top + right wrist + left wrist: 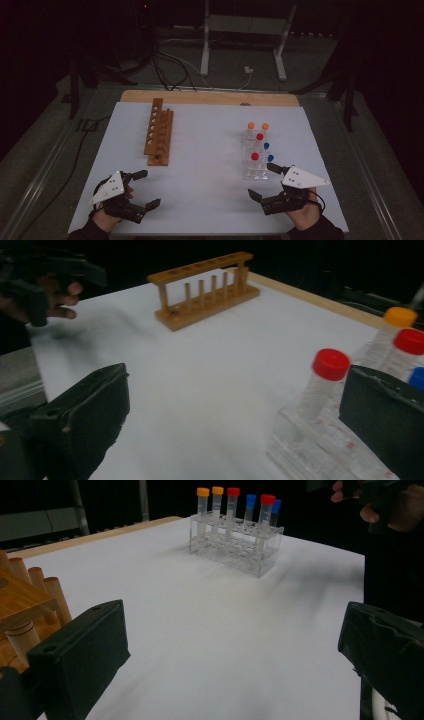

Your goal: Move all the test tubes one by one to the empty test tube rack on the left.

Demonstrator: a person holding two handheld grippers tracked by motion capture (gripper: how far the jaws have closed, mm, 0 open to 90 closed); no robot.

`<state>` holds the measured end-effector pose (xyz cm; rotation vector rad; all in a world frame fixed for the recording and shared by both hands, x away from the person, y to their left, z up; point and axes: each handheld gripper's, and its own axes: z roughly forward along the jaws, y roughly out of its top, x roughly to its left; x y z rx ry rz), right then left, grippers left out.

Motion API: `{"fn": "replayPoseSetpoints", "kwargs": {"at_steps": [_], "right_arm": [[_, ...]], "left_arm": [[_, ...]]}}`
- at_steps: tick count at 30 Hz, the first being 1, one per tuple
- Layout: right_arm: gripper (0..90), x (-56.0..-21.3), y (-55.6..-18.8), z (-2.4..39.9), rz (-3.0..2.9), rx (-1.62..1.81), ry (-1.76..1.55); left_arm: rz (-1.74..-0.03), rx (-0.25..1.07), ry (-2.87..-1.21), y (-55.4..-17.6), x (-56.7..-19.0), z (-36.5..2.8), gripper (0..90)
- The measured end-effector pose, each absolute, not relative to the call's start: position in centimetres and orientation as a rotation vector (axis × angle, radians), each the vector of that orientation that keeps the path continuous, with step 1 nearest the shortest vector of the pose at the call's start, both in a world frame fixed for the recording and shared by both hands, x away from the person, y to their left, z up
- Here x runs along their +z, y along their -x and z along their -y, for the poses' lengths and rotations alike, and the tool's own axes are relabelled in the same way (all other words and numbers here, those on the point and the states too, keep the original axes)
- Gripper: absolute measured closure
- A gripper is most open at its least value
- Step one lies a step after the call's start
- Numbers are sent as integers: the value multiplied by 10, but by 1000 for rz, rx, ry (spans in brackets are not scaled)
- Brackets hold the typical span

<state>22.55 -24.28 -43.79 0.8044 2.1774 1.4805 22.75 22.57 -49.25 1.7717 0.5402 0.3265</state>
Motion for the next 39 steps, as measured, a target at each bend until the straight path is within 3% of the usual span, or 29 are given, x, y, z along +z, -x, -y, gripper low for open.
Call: {"fn": "replayPoseSetpoints", "kwargs": {"at_steps": [23, 39], "right_arm": [[0, -435, -249, 250, -2082, 1366, -940], [1, -447, -262, 265, -1985, 1281, -1275]], "left_arm": [[-531, 317, -1761, -227, -491, -226, 5], [-523, 315, -1763, -226, -491, -225, 5]]}}
